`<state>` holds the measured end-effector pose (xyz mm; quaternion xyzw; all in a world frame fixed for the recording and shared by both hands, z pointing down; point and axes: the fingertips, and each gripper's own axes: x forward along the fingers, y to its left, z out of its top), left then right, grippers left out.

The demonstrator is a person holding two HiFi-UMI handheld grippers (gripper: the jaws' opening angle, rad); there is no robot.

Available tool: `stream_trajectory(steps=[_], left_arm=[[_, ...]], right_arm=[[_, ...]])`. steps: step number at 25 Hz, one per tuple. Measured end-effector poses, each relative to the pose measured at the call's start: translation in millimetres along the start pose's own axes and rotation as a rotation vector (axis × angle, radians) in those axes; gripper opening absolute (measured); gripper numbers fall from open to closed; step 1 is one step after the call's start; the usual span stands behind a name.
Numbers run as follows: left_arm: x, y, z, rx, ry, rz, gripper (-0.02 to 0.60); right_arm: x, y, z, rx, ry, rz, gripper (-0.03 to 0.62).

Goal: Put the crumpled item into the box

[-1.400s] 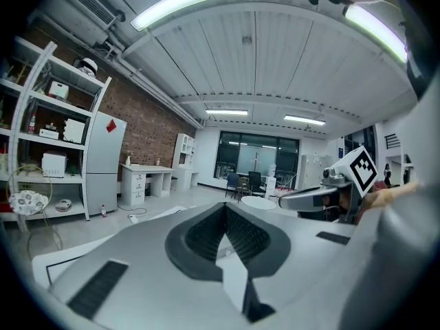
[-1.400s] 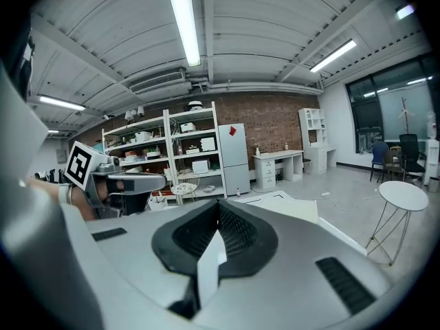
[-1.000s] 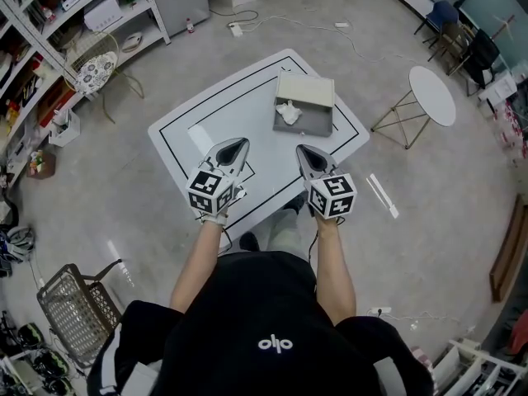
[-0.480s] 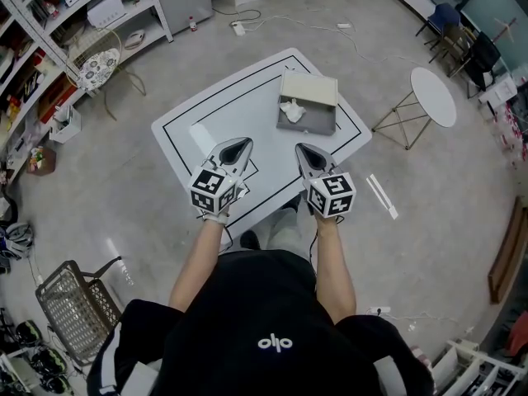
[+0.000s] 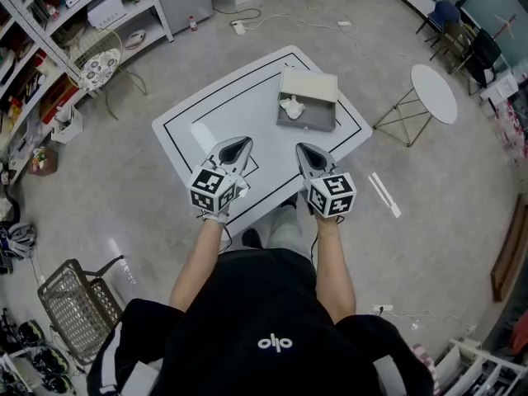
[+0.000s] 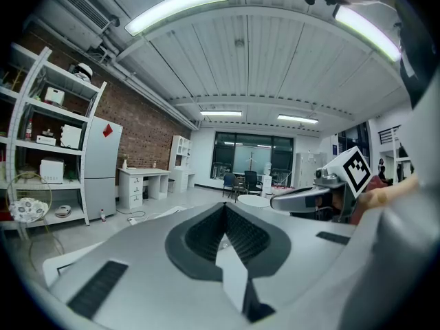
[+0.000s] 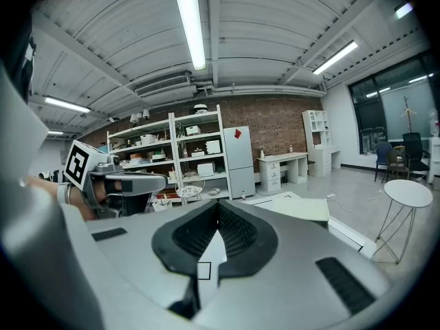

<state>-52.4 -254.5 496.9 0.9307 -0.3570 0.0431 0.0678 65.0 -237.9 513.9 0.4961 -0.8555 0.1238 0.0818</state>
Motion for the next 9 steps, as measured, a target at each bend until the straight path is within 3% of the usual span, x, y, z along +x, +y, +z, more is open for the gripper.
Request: stream_trajectory(steps=[9], left_arm=[[-0.9,-8.3,2.4,0.004,-0.008,0.007,0.006]], right_arm=[[-10.4,-2.9,-4.5,0.015,-0.008,-0.004,0.009]])
